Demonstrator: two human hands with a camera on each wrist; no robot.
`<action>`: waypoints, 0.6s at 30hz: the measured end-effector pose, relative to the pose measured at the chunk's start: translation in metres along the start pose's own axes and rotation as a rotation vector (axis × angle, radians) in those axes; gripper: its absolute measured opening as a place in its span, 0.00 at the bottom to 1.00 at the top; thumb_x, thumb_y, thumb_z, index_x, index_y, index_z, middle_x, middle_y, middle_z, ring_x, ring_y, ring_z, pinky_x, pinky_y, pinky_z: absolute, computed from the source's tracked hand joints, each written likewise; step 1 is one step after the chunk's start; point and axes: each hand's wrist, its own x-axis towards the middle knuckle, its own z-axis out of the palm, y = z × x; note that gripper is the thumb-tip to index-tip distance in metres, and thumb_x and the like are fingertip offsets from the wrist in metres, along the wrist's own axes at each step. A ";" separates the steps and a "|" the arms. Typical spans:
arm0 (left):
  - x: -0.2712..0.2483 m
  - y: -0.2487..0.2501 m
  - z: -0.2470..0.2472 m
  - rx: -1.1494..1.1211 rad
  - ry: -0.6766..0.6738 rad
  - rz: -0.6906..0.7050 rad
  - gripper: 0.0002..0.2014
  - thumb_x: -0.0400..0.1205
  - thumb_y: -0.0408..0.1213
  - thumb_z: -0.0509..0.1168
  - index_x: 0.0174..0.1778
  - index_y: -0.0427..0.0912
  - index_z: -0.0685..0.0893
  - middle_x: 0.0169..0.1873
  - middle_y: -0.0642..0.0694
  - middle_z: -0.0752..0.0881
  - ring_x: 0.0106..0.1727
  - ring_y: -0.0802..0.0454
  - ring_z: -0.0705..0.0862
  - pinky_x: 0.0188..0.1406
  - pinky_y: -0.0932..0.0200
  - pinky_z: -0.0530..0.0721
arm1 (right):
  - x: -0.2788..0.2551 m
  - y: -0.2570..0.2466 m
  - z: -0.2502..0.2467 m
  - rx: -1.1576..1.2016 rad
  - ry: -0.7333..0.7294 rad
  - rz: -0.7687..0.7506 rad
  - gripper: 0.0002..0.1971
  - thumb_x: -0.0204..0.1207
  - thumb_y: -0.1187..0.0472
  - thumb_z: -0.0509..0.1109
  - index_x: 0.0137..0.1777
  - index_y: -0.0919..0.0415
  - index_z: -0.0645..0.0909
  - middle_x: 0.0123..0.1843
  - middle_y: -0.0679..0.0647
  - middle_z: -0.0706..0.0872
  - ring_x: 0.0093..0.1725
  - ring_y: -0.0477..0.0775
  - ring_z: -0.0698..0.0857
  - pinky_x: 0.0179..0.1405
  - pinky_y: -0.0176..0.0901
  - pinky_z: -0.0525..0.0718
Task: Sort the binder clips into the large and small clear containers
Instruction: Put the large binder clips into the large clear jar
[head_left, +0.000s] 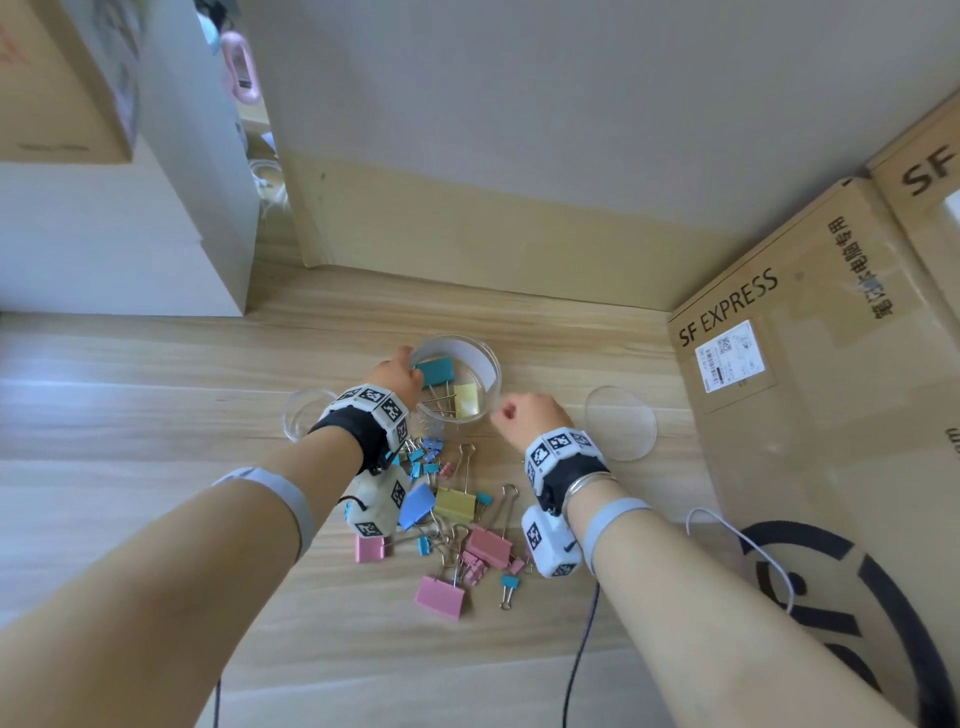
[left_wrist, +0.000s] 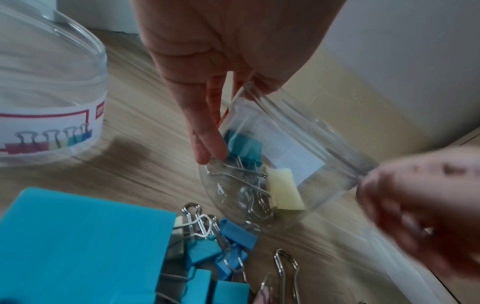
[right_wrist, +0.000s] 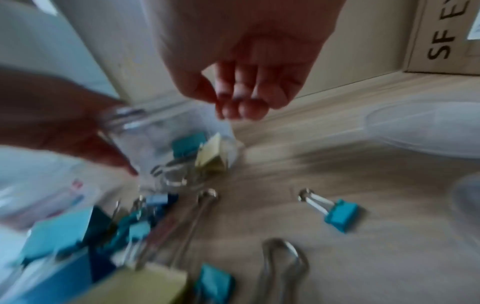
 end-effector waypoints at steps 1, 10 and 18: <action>0.000 -0.001 0.000 0.001 -0.001 -0.001 0.21 0.83 0.34 0.49 0.74 0.40 0.64 0.54 0.28 0.83 0.49 0.33 0.87 0.51 0.40 0.87 | 0.001 0.000 0.009 -0.056 -0.100 0.024 0.16 0.77 0.50 0.62 0.33 0.59 0.81 0.31 0.55 0.81 0.30 0.55 0.80 0.39 0.44 0.82; -0.003 -0.004 0.001 0.024 0.008 0.011 0.20 0.84 0.35 0.49 0.74 0.38 0.63 0.46 0.33 0.82 0.43 0.37 0.85 0.50 0.42 0.87 | 0.009 -0.009 0.063 0.007 -0.362 0.177 0.19 0.71 0.52 0.72 0.26 0.60 0.71 0.27 0.56 0.77 0.32 0.58 0.78 0.36 0.43 0.76; -0.006 -0.003 -0.001 -0.027 0.008 -0.006 0.21 0.84 0.35 0.49 0.74 0.39 0.63 0.51 0.31 0.83 0.47 0.35 0.86 0.51 0.40 0.87 | -0.004 -0.002 -0.016 0.209 -0.391 0.018 0.11 0.80 0.60 0.62 0.37 0.60 0.80 0.28 0.50 0.81 0.22 0.44 0.76 0.21 0.31 0.72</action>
